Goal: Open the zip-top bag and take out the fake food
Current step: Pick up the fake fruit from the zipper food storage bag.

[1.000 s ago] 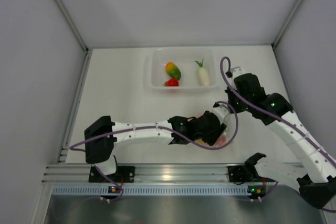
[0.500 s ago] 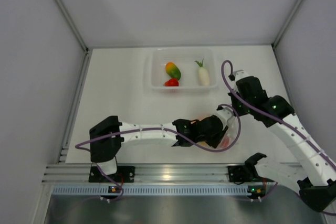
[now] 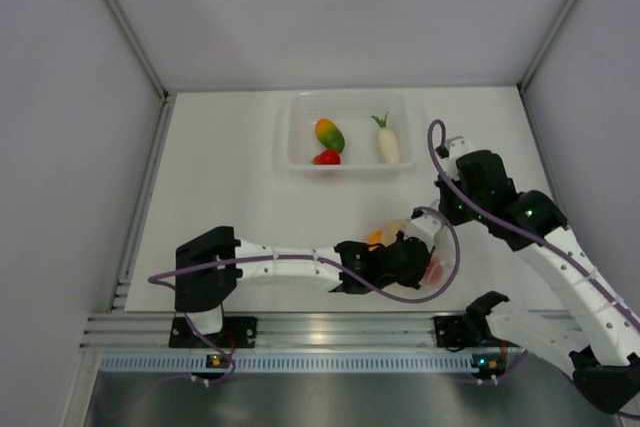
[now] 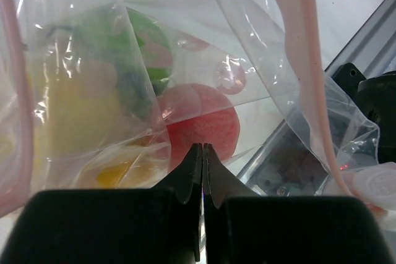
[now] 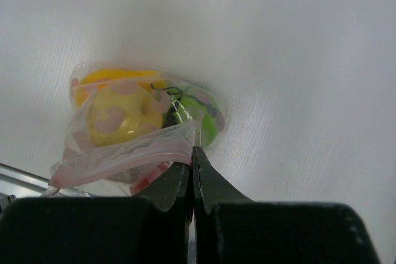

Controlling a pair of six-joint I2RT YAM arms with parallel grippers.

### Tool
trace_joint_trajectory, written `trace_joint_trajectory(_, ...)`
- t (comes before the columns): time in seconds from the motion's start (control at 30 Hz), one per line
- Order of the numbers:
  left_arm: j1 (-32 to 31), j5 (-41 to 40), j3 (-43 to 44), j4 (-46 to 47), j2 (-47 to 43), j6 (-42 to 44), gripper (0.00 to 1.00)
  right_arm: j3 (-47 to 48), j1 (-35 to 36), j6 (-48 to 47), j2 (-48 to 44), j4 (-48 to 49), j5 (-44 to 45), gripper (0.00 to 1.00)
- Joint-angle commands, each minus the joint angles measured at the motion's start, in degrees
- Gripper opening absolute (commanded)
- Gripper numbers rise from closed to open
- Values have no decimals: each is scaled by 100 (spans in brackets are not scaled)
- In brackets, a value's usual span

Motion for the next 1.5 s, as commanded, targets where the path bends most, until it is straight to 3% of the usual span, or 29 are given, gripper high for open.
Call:
trace_joint_trajectory(0.0, -8, -34, -188, 386, 70, -125, 0, -171, 276, 638, -162, 1156, -2230, 0)
trace_joint_trajectory(0.23, -17, -1044, -312, 861, -432, -398, 0, -515, 760, 989, -575, 1552, -2450, 0)
trace_joint_trajectory(0.4, -17, -1195, -189, 1187, -441, -407, 0, -576, 1102, 833, -611, 1544, -2486, 0)
trace_joint_trajectory(0.63, -8, -1995, -144, 1178, -502, 260, 0, -120, 1208, 393, -848, 912, -2100, 0)
trace_joint_trajectory(0.77, 53, -1294, -373, 1257, -669, 884, 0, 346, 1208, 287, -848, 472, -1730, 0)
trace_joint_trajectory(0.87, 62, -328, -540, 1257, -748, 1411, 0, 697, 1200, 208, -629, 296, -1713, 0)
trace_joint_trajectory(0.97, 62, 149, -830, 1310, -967, 1491, 0, 952, 1208, 146, -514, 173, -1529, 0)
trace_joint_trajectory(1.1, 80, -166, -1487, 1573, -1521, 1281, 0, 1006, 1208, 120, -365, 120, -1369, 0)
trace_joint_trajectory(1.27, 88, -1034, -2245, 2583, -2356, 1175, 0, 672, 1208, 225, -391, 655, -2282, 0)
trace_joint_trajectory(1.47, 88, -995, -2369, 3383, -2200, 1692, 0, 294, 1445, 488, -408, 1183, -2548, 0)
